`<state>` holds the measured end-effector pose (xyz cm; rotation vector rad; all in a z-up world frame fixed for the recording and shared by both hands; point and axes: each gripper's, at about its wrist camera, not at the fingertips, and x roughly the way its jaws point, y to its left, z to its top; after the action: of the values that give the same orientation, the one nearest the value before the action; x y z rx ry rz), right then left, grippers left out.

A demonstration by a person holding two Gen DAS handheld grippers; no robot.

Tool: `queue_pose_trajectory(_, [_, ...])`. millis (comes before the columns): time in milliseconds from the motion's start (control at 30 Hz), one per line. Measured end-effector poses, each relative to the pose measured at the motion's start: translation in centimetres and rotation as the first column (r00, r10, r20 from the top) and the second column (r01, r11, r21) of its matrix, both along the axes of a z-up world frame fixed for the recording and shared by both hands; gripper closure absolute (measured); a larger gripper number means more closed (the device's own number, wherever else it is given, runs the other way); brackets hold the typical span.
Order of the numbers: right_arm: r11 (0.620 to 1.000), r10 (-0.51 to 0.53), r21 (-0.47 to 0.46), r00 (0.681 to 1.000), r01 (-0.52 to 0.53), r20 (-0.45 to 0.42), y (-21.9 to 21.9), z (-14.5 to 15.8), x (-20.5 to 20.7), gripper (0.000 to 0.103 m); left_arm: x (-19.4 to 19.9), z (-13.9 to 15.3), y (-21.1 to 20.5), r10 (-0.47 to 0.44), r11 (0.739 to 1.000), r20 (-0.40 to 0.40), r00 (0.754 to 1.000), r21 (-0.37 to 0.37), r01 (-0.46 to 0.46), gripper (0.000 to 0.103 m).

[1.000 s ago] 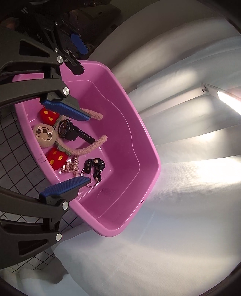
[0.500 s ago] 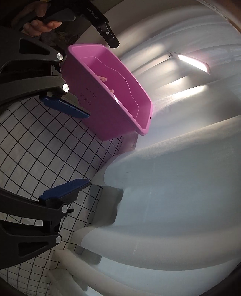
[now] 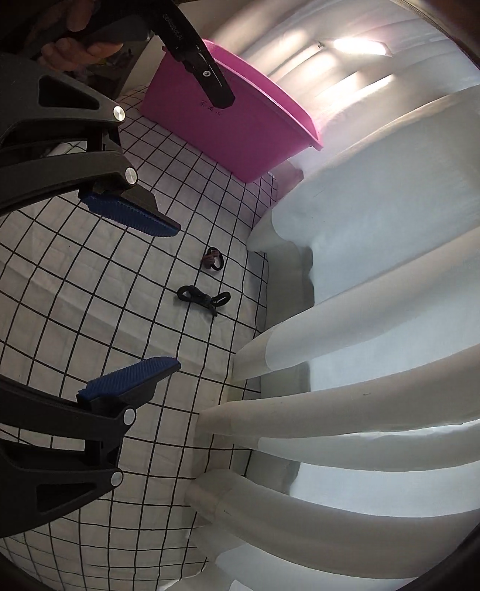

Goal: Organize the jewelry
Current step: 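Withdraw both grippers from the tub toward the hair ties on the table, then grasp the pink-beaded hair tie with the left gripper while the right grasps the black hair tie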

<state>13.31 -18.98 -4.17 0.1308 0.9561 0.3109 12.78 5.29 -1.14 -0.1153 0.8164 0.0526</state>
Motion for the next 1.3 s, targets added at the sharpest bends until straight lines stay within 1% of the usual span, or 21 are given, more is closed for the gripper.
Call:
queue_pose_trajectory(133, [1.000,-0.024,-0.014,1.000,0.024,-0.020,1.0,-2.6,1.2,0.038,3.0,-3.1,-1.0,-0.069,0.997,-0.045,0.997,0.030,0.070,0.009])
queue_pose_trajectory(233, [0.999,-0.046,-0.020,0.999,0.045,-0.018,1.9,-4.1,2.1,0.038,5.4,-6.0,-1.3,-0.112,0.992,-0.089,0.990,0.043,0.116,0.008])
queue_pose_trajectory(333, [0.995,-0.101,-0.027,0.994,0.100,-0.030,2.6,-6.1,3.4,0.038,7.5,-8.5,-1.2,-0.143,0.988,-0.135,0.980,0.034,0.149,0.008])
queue_pose_trajectory(400, [0.992,-0.126,-0.032,0.991,0.124,-0.046,3.3,-7.3,4.1,0.038,8.6,-9.9,-1.2,-0.160,0.985,-0.148,0.976,0.034,0.166,0.008])
queue_pose_trajectory(500, [0.987,-0.156,-0.036,0.987,0.155,-0.044,4.1,-8.4,4.8,0.038,10.2,-11.6,-1.4,-0.194,0.978,-0.171,0.966,0.040,0.203,0.008])
queue_pose_trajectory(567, [0.985,-0.169,-0.050,0.985,0.168,-0.037,4.7,-8.9,5.0,0.038,10.8,-12.2,-1.5,-0.220,0.972,-0.174,0.960,0.039,0.230,0.008])
queue_pose_trajectory(733, [0.979,-0.186,-0.088,0.982,0.183,-0.026,5.8,-10.1,5.4,0.038,11.8,-13.1,-1.5,-0.291,0.955,-0.174,0.941,0.010,0.297,0.008])
queue_pose_trajectory(833, [0.976,-0.190,-0.110,0.981,0.187,-0.023,6.2,-10.6,5.4,0.038,12.2,-13.6,-1.5,-0.311,0.949,-0.180,0.933,-0.001,0.316,0.008])
queue_pose_trajectory(900, [0.975,-0.201,-0.099,0.979,0.198,-0.026,6.1,-10.9,5.5,0.038,12.5,-13.9,-1.6,-0.317,0.946,-0.186,0.930,-0.001,0.323,0.008])
queue_pose_trajectory(1067, [0.969,-0.226,-0.109,0.974,0.223,-0.012,6.0,-11.1,5.9,0.038,12.4,-14.0,-1.8,-0.331,0.942,-0.179,0.926,-0.007,0.335,0.009])
queue_pose_trajectory(1133, [0.968,-0.225,-0.118,0.974,0.223,-0.003,6.1,-11.2,6.2,0.038,12.3,-14.0,-1.6,-0.320,0.946,-0.179,0.930,0.004,0.326,0.009])
queue_pose_trajectory(1200, [0.966,-0.221,-0.135,0.975,0.219,0.006,6.3,-11.3,6.5,0.038,12.5,-14.2,-1.4,-0.311,0.949,-0.182,0.933,-0.004,0.316,0.009])
queue_pose_trajectory(1300, [0.967,-0.197,-0.168,0.980,0.193,-0.011,6.7,-12.0,7.0,0.039,12.5,-14.2,-1.0,-0.311,0.949,-0.178,0.934,-0.008,0.314,0.009])
